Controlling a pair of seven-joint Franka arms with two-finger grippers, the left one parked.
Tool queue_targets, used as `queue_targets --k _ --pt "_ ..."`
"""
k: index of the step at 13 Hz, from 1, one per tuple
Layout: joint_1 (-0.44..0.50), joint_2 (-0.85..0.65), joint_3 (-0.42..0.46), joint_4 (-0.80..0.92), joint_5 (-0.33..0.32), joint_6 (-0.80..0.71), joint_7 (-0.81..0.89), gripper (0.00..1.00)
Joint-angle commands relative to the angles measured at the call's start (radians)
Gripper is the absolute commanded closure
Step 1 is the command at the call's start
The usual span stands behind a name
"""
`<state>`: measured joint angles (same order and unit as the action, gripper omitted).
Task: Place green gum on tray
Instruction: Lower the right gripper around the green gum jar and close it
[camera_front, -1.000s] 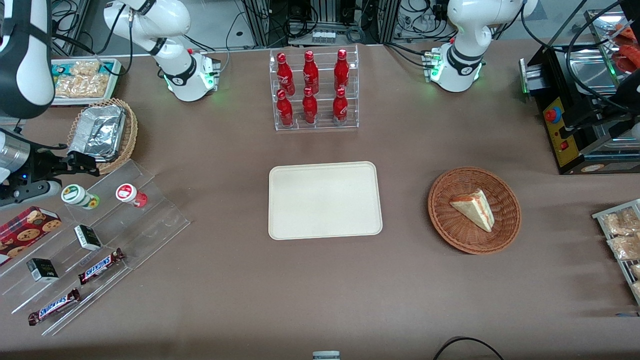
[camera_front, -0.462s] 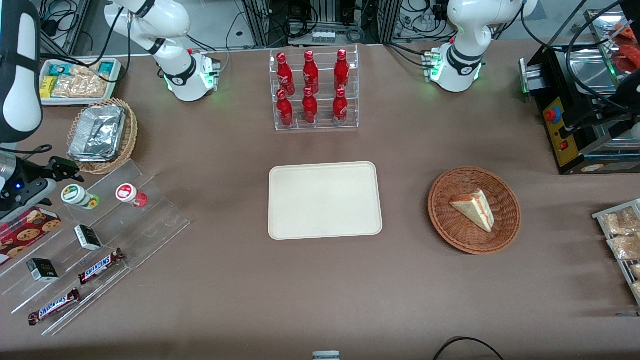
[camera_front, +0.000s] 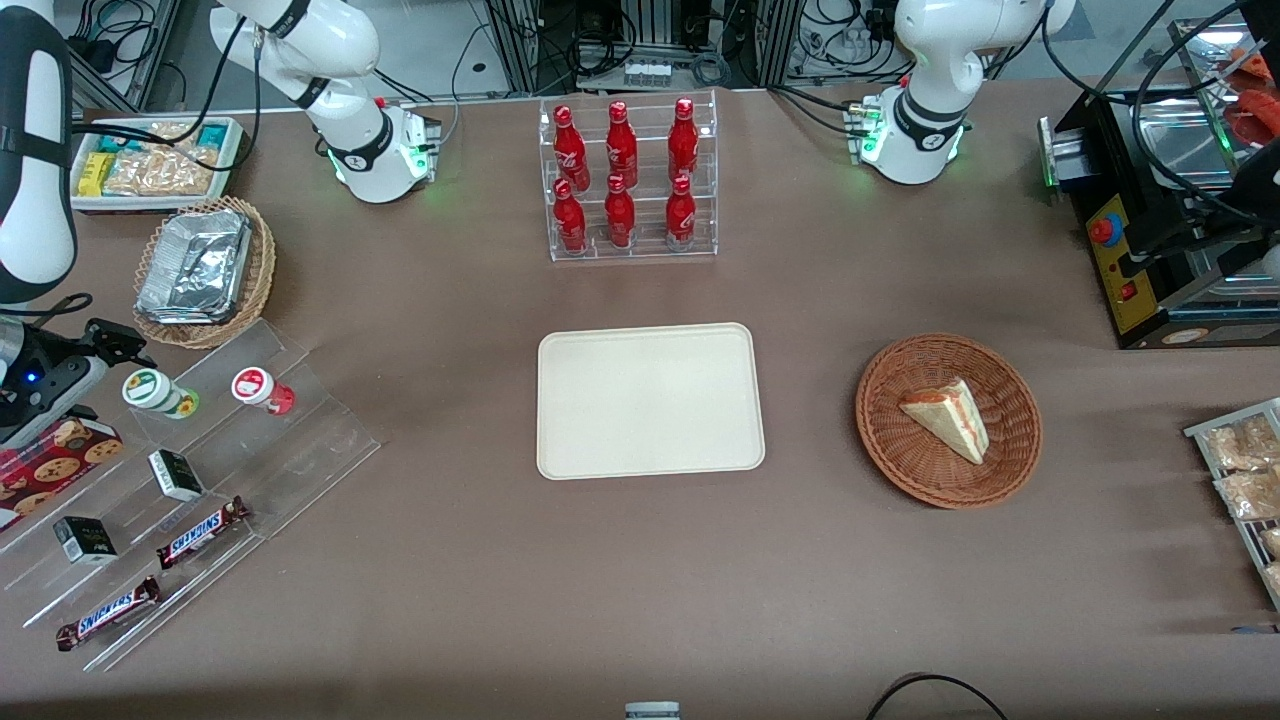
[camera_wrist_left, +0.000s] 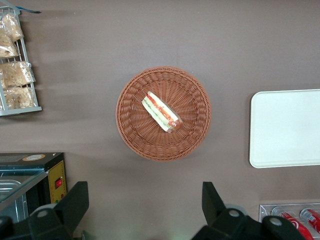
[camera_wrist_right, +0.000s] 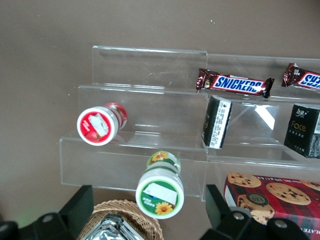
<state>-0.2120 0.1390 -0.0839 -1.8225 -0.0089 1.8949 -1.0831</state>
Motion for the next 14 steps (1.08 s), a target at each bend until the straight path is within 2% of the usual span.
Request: queue_targets --k 1,5,14 --pt "-0.027 -0.024 0.006 -0.067 -0.003 0.071 -0.04 0.0" --pt "-0.058 -0.033 0.006 -0.124 -0.002 0.128 -0.058 0.0" --pt "-0.061 -0.059 0.007 -0.267 0.004 0.294 -0.057 0.0"
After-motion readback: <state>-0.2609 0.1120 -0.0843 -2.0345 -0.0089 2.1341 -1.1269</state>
